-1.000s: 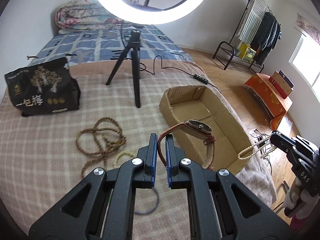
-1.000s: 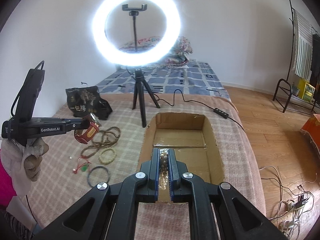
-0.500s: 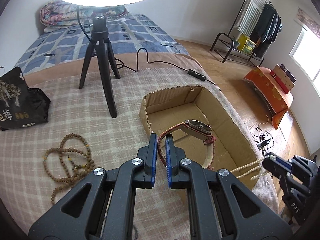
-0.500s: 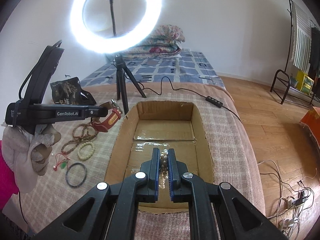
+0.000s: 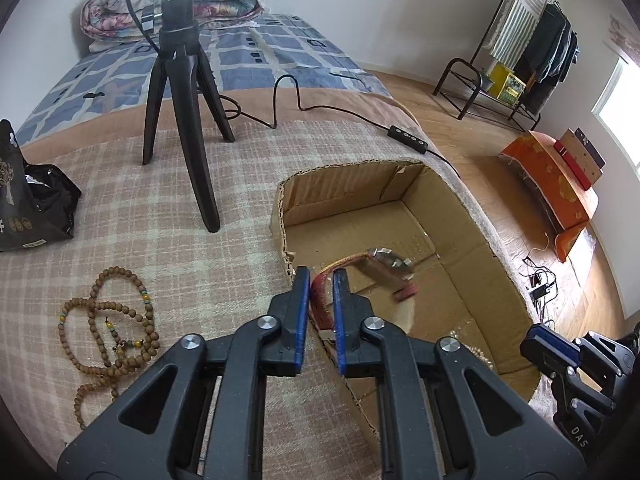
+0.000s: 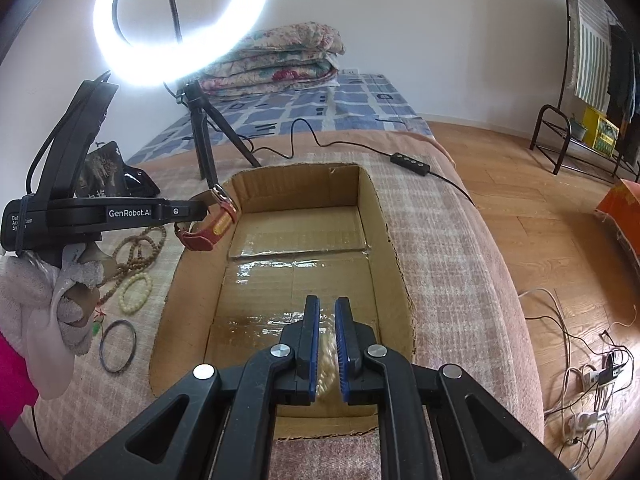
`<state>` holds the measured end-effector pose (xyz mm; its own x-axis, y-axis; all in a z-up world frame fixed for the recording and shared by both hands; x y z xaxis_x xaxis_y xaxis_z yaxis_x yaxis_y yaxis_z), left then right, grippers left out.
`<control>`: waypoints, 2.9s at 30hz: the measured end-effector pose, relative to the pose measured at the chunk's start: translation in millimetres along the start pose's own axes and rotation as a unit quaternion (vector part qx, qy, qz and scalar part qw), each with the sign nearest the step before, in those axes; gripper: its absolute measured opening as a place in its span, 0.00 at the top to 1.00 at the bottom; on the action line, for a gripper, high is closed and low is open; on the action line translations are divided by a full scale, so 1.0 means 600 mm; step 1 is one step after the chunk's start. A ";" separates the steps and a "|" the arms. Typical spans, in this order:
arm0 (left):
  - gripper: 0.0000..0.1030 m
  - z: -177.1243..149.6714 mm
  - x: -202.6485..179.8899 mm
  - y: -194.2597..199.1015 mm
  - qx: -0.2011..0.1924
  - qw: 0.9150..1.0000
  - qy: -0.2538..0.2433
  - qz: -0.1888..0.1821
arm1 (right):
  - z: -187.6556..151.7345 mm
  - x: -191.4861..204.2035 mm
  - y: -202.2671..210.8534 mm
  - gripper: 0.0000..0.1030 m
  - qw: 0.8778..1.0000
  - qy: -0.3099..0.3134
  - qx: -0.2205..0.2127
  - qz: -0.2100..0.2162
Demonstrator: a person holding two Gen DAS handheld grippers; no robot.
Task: Organize jewelry
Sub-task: 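Open the left tool dropping the watch while the right tool releases the necklace into the box, then move both tools back toward the remaining jewelry on the blanket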
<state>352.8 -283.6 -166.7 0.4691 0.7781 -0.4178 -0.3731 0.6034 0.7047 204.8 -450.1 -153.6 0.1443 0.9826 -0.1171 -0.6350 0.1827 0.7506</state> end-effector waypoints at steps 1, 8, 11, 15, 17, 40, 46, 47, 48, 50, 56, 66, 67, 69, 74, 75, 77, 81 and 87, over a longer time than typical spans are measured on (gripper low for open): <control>0.86 0.001 -0.003 0.001 -0.002 1.000 -0.003 -0.001 | 0.000 -0.001 -0.001 0.83 1.000 -0.001 0.000 -0.001; 0.74 0.002 -0.024 0.013 -0.012 1.000 -0.025 0.004 | -0.004 0.001 0.009 0.55 1.000 0.001 -0.005 -0.017; 0.74 0.002 -0.028 0.025 -0.016 1.000 -0.026 0.004 | -0.005 0.003 0.015 0.40 1.000 0.001 -0.006 -0.024; 0.74 0.000 -0.032 0.042 -0.019 0.999 -0.028 0.004 | -0.007 0.004 0.026 0.23 0.999 0.000 -0.011 -0.039; 0.74 -0.001 -0.032 0.050 -0.021 0.999 -0.027 0.004 | -0.007 0.003 0.032 0.18 0.999 0.000 -0.011 -0.045; 0.74 -0.020 -0.020 0.192 -0.059 0.997 -0.037 0.019 | -0.009 0.046 0.121 0.10 0.997 0.008 -0.031 -0.076; 0.74 -0.027 0.012 0.256 -0.077 0.996 -0.028 0.027 | -0.010 0.058 0.153 0.01 0.995 0.001 -0.055 -0.078; 0.74 -0.029 0.020 0.269 -0.081 0.996 -0.027 0.031 | -0.010 0.063 0.158 0.01 0.996 0.003 -0.058 -0.075; 0.74 -0.031 0.027 0.281 -0.085 0.995 -0.025 0.034 | -0.009 0.068 0.161 0.01 0.996 0.006 -0.060 -0.073; 0.74 -0.036 0.044 0.304 -0.093 0.995 -0.020 0.035 | -0.008 0.080 0.168 0.01 0.995 0.013 -0.066 -0.070; 0.74 -0.068 0.099 0.359 -0.097 0.994 -0.016 0.055 | -0.008 0.125 0.177 0.01 0.995 0.045 -0.074 -0.054; 0.51 -0.157 0.181 0.386 -0.068 0.996 0.002 0.052 | -0.027 0.219 0.154 0.00 0.994 0.092 -0.059 0.003; 0.51 -0.168 0.187 0.380 -0.061 0.997 0.001 0.050 | -0.030 0.229 0.149 0.00 0.994 0.097 -0.056 0.009; 0.51 -0.189 0.195 0.368 -0.050 0.998 0.001 0.048 | -0.038 0.248 0.137 0.00 0.993 0.107 -0.048 0.019; 0.51 -0.236 0.207 0.332 -0.016 0.999 -0.001 0.034 | -0.061 0.284 0.104 0.00 0.991 0.124 -0.025 0.043; 0.51 -0.243 0.208 0.326 -0.010 0.999 -0.002 0.031 | -0.066 0.288 0.099 0.00 0.991 0.126 -0.022 0.046; 0.51 -0.256 0.210 0.315 0.001 1.000 -0.003 0.026 | -0.076 0.301 0.086 0.00 0.990 0.134 -0.014 0.052; 0.51 -0.278 0.213 0.295 0.015 1.000 -0.006 0.018 | -0.094 0.324 0.066 0.00 0.987 0.151 -0.007 0.057; 0.60 -0.302 0.208 0.272 0.030 0.999 -0.029 0.019 | -0.113 0.352 0.038 0.00 0.983 0.175 0.003 0.063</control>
<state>205.3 -56.5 -207.8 0.5016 0.7879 -0.3574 -0.3444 0.5608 0.7529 169.4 -236.3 -205.3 -0.2056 0.9488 -0.2398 -0.6266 0.0606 0.7770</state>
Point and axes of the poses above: each gripper's, at about its wrist camera, not at the fingertips, and y roughly against the way its jaws point, x to its left, z to its top, the point moved 2 cm from there along -y, roughly the way its jaws point, and after that the axes turned 14 degrees about -z, right-handed, at the moved point
